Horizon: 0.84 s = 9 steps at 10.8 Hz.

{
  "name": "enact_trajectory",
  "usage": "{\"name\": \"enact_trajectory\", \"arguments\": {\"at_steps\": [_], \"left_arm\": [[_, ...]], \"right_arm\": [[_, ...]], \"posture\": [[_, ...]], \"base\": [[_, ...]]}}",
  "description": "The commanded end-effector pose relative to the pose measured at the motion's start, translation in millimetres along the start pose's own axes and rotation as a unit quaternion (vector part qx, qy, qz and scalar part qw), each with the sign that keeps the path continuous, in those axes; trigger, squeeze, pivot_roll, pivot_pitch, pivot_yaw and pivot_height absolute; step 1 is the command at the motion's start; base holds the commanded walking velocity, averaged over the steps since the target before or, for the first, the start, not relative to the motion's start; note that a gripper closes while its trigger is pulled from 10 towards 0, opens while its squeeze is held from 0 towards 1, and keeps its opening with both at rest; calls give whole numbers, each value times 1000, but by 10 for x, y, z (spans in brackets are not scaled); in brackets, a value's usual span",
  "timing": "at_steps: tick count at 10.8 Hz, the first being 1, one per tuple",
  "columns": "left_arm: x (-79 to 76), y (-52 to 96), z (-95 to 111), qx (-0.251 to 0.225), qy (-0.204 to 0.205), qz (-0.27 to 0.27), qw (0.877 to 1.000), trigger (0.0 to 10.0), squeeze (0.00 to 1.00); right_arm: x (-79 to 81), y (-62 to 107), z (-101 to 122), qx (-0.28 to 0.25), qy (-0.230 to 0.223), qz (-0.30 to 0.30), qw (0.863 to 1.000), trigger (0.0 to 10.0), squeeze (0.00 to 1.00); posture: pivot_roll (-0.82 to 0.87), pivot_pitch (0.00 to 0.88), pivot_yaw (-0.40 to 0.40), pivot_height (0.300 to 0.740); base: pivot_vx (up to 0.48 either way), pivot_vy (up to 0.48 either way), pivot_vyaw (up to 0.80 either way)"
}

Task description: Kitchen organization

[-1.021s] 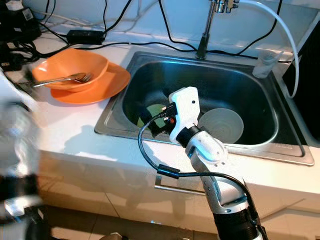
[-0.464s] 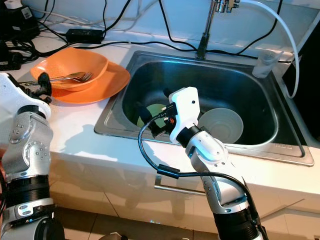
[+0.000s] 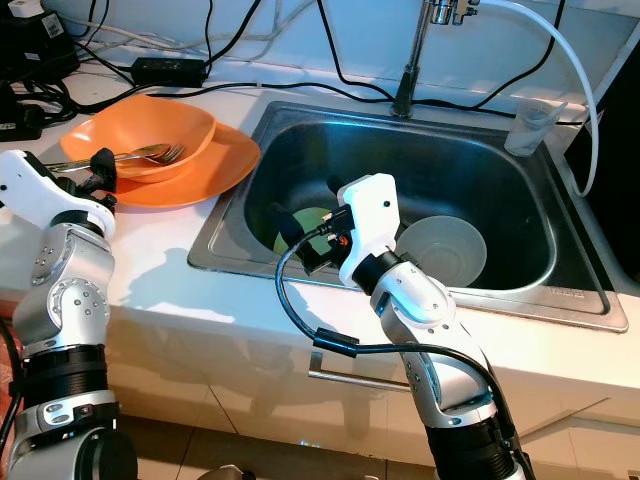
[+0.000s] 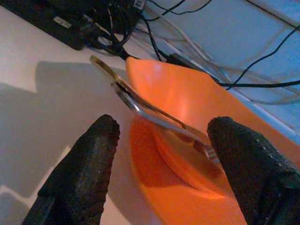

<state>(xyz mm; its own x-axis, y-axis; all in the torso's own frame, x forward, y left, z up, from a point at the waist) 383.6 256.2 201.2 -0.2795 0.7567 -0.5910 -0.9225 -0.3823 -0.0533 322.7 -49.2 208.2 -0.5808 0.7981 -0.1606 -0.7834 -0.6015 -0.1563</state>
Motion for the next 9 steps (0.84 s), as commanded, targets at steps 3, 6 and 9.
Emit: {"name": "enact_trajectory", "arguments": {"at_steps": [3,6,9], "left_arm": [[-29,-2,-48,11,9,-4,1000,0,0],[-12,-8,23,-5,4,-5,1000,0,0],[-56,-2,45,-11,-14,-13,1000,6784,0]], "right_arm": [[-60,5,14,-2,6,-13,1000,10000,0],[-67,13,5,-1,6,-16,1000,10000,0],[-65,15,-3,0,5,-16,1000,10000,0]], "posture": [[-8,68,-33,740],[-8,68,-33,740],[-8,69,-34,740]], "base": [[0,0,0],[0,0,0],[0,0,0]]}}
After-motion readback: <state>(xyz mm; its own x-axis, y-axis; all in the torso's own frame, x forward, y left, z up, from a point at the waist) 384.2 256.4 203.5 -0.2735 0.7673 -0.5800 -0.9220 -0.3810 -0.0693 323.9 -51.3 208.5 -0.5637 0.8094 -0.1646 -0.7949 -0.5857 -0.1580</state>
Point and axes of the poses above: a point about 5 cm out from each wrist's last joint towards the gripper, its own y axis pointing back from the gripper into the wrist, its own z axis along the axis of the wrist's last joint, x = y × z, the point moved 5 cm from there along -y, pointing out of the wrist towards the gripper, and after that the axes turned 9 degrees about y, right-handed, at the moved point
